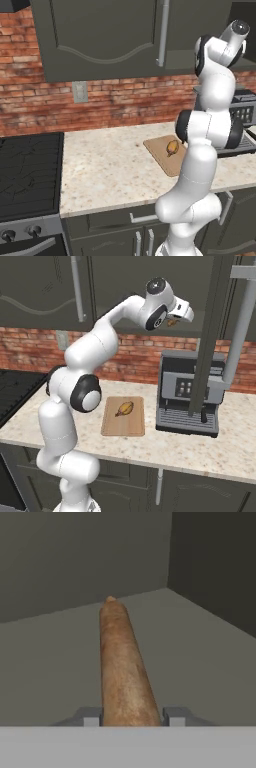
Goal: Open the cabinet, retrieve the rolling pin, and place it next to the meat on the cutting board to prepare for tenderizing.
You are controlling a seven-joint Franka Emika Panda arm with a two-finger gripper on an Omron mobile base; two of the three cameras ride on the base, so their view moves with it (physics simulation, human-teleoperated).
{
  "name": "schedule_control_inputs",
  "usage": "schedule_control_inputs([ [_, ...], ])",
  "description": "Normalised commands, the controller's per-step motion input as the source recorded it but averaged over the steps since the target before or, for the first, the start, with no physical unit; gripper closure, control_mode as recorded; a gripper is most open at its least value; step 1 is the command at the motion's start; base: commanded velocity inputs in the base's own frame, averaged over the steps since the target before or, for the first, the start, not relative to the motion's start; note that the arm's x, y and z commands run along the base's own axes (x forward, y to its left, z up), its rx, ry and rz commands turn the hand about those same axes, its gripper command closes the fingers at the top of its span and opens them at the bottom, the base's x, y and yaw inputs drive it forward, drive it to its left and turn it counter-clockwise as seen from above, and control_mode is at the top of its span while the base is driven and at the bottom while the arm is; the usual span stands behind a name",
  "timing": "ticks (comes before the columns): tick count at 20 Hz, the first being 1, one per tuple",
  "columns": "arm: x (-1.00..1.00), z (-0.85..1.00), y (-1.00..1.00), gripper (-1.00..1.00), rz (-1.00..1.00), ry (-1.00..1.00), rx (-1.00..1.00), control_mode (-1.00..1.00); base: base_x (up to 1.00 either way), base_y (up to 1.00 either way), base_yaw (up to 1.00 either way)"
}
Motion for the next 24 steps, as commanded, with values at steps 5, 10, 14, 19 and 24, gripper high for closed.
schedule_control_inputs([
  [5,-0.29,-0.08,0.06,1.0,0.0,-0.11,0.04,-1.0,0.0,0.0,0.0],
  [10,-0.62,0.04,0.26,1.0,0.0,-0.11,0.0,-1.0,0.0,0.0,0.0],
  [14,-0.69,0.06,0.47,1.0,0.0,-0.06,0.0,-1.0,0.0,0.0,0.0],
  [19,-0.76,0.06,0.63,1.0,0.0,-0.06,0.0,-1.0,0.0,0.0,0.0],
  [24,-0.88,0.02,0.69,1.0,0.0,-0.04,0.0,-1.0,0.0,0.0,0.0],
])
